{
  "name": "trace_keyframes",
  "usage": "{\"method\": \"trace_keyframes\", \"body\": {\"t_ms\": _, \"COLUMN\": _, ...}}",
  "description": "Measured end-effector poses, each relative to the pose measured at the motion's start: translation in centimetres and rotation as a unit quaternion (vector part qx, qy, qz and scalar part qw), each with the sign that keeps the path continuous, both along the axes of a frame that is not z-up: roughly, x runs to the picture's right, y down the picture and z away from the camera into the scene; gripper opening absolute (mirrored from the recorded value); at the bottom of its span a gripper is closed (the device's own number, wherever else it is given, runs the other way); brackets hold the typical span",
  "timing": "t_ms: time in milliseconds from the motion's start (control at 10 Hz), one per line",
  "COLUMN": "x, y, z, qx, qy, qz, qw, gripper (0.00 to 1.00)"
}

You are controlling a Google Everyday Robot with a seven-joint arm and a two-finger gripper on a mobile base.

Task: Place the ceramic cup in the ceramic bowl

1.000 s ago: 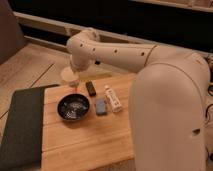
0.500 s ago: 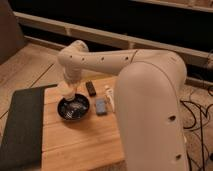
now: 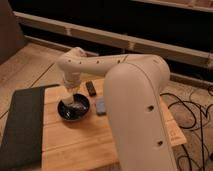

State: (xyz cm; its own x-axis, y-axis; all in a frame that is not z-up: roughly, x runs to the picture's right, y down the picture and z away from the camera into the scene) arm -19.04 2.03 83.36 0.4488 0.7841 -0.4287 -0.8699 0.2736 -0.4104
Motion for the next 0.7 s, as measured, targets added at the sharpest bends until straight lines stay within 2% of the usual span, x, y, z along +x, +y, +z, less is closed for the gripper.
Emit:
{"method": "trace_keyframes", "body": {"t_ms": 200, "x": -0.37, "y": 0.3, "z": 0.39, "qx": -0.007, "qy": -0.012, "qz": -0.017, "qw": 0.9998, "gripper": 0.0}}
{"method": "trace_keyframes", "body": {"t_ms": 700, "x": -0.41, "y": 0.29, "z": 0.38, "qx": -0.007, "qy": -0.014, "qz": -0.019, "qw": 0.9997, "gripper": 0.0}}
